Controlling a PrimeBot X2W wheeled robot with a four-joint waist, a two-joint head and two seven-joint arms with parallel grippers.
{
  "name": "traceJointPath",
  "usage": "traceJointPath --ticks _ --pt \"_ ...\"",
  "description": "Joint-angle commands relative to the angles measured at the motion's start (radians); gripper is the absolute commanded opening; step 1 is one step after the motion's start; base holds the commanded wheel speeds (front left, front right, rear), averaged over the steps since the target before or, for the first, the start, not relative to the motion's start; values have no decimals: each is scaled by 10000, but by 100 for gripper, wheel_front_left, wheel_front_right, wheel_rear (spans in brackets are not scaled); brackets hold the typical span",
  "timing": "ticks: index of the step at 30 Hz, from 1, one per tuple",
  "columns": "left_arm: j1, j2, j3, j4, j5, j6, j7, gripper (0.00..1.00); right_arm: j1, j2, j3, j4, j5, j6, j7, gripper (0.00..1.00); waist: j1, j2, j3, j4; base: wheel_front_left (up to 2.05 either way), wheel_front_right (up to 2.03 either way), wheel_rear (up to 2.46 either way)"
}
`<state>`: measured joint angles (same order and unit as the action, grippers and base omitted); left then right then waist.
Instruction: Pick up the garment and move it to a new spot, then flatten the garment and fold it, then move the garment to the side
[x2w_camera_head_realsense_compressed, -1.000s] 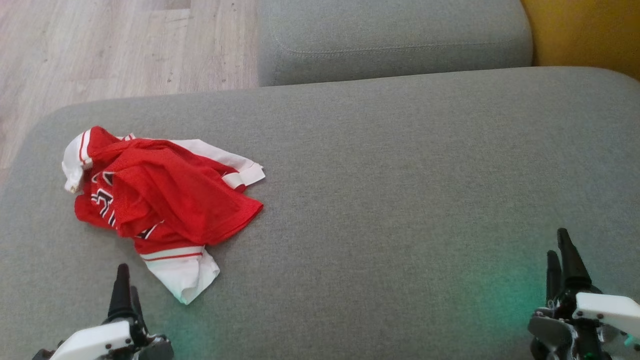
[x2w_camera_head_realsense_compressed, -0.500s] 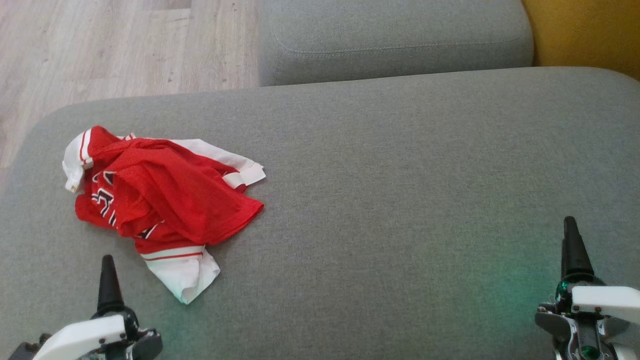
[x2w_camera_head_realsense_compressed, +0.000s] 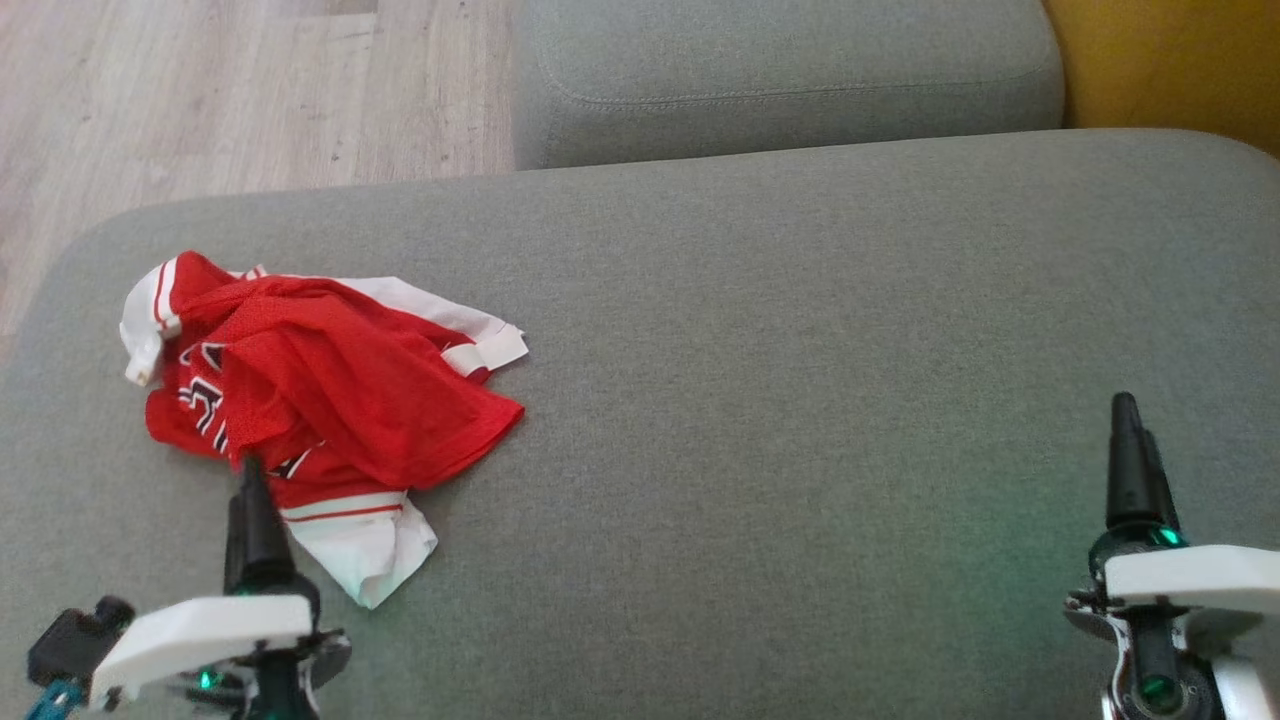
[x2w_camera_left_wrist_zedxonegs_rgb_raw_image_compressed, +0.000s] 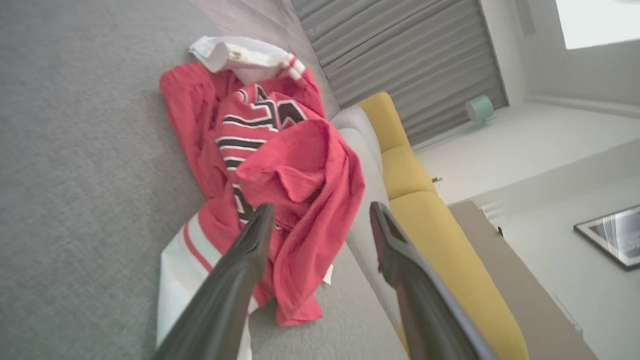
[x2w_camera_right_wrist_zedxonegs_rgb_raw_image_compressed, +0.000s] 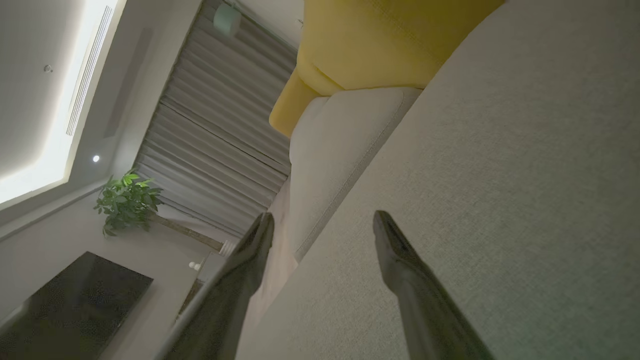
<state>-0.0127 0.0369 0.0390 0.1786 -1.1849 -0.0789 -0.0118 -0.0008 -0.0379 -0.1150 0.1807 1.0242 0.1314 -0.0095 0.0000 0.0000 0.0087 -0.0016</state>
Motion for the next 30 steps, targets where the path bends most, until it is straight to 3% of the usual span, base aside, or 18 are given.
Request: traceJointPath --ticks 1,17,30 --pt "-411 77 -66 -502 560 50 -126 100 -419 -67 149 -501 -541 -3 -136 100 0 0 6 2 0 0 0" --pt "-515 221 -1255 -586 3640 234 -566 100 -332 -78 693 -767 -3261 -4 -578 100 0 0 33 22 0 0 0" --pt "-1033 859 -2830 -343 5978 962 -977 100 -283 -87 943 -973 -5361 -4 -991 100 0 0 163 92 0 0 0"
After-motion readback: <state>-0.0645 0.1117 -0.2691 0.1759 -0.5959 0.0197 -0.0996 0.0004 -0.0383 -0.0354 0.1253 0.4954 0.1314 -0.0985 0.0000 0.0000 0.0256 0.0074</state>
